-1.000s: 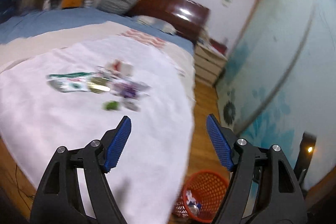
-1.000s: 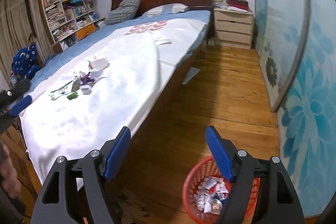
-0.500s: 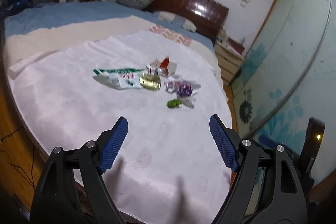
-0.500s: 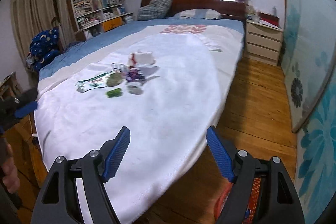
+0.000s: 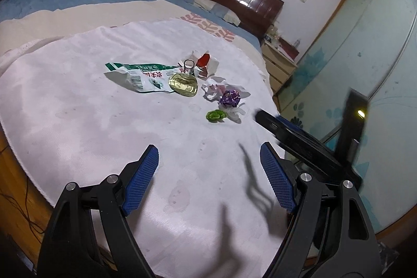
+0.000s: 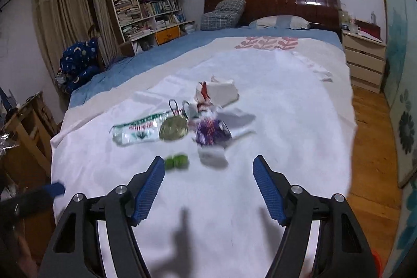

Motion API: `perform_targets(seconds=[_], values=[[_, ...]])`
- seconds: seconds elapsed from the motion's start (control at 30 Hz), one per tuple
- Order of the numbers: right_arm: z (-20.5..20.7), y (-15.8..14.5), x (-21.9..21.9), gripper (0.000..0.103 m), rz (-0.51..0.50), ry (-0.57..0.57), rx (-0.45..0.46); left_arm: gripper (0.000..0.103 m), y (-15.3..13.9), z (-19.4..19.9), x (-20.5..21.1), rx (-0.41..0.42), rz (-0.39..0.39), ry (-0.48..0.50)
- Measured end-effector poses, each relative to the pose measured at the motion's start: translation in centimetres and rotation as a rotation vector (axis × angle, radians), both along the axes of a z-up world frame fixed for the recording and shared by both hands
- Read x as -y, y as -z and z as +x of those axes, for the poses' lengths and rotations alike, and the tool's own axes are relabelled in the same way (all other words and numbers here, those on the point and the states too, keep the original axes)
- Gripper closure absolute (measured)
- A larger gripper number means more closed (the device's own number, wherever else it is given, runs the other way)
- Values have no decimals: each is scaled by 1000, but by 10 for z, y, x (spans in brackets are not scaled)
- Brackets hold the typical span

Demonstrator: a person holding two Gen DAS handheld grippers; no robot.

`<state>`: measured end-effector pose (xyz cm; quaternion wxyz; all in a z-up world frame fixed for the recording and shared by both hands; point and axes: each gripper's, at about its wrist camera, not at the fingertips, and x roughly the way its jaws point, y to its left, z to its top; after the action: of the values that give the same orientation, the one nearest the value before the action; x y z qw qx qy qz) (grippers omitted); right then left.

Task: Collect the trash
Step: 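Grasp the clear plastic bag with the right tool while the left grasps the green snack bag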

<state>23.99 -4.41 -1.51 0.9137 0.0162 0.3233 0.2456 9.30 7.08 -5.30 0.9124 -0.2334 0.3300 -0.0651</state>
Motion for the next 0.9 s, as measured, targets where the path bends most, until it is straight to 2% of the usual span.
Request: perform_targets(seconds=[0.13,0.17,0.23,0.27,0.33,0.6,0.7,0.8,0.9], values=[[33,12,-22,33,-27,-1,-2,23,3,6,4,-11,8,9],[45,19,-26,33,-35,6,-30,23,2,5,5,-8,14,12],[59,32,-34,49,-49,5,-86,23,-1,4,6,2,34,17],[65,42,-34,61,-39,0,-131,23,-1,4,6,2,35,13],[70,46,-29,75,2,-3,-152,23,0,5,4,-4,25,8],[59,51,-8,75,123,32,-212,23,-1,7,14,-7,49,0],[45,41,8,75,161,45,-239,23,2,10,18,-13,41,-15],[33,30,21,75,212,8,-258,23,6,17,20,-25,28,-34],[22,18,38,75,319,-37,-275,23,7,25,17,-34,43,-64]])
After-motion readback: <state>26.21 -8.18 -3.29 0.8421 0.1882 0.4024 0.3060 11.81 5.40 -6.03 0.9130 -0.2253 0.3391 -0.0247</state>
